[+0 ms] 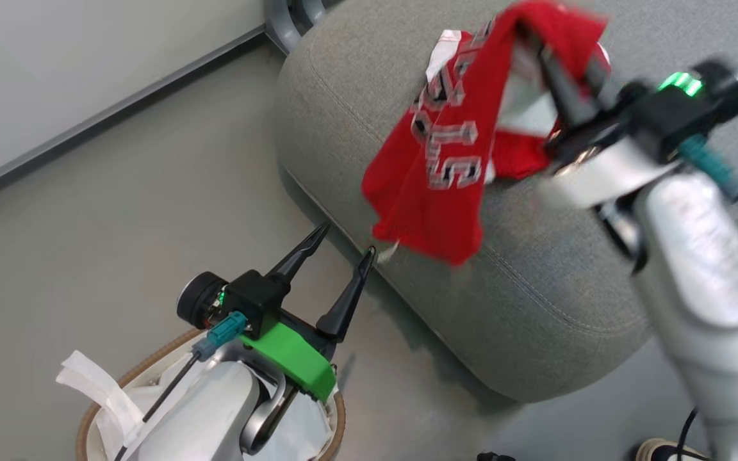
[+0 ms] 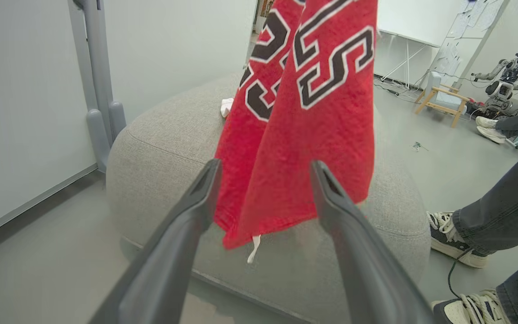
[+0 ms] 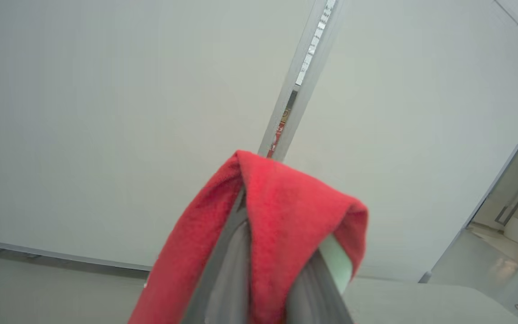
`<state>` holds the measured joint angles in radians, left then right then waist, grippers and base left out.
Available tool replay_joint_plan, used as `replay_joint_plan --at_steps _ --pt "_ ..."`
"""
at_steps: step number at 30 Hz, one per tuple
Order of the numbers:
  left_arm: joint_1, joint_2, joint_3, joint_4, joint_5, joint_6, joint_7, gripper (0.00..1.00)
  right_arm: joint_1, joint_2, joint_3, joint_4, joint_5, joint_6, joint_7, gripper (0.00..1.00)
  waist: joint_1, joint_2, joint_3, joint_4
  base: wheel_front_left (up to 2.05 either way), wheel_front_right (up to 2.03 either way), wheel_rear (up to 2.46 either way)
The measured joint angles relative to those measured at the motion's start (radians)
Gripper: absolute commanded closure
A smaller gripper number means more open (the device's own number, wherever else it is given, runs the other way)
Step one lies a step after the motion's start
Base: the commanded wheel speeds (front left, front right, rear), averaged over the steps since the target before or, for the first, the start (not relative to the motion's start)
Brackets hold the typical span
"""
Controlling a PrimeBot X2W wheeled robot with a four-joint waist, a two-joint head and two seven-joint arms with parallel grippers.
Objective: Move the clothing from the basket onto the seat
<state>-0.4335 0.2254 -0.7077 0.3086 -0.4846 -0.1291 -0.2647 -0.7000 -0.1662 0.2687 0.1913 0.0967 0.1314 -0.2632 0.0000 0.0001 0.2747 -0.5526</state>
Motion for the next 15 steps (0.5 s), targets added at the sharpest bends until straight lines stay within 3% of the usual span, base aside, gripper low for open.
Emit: replay_joint_plan --at_steps 7,15 --pt "-0.002 0.037 0.012 0.01 -0.004 0.0 0.0 0.0 -0.256 -0.119 -0.123 0.055 -0.05 0.0 0.0 1.0 0.0 0.0 0.054 -0.007 0.0 0.0 0.0" --pt "-0.022 0.063 0.03 -0.003 0.007 0.0 0.0 0.0 -0.366 -0.159 -0.271 0.19 -0.156 0.0 -0.001 1.0 0.0 0.0 0.13 0.0 0.0 0.0 0.0"
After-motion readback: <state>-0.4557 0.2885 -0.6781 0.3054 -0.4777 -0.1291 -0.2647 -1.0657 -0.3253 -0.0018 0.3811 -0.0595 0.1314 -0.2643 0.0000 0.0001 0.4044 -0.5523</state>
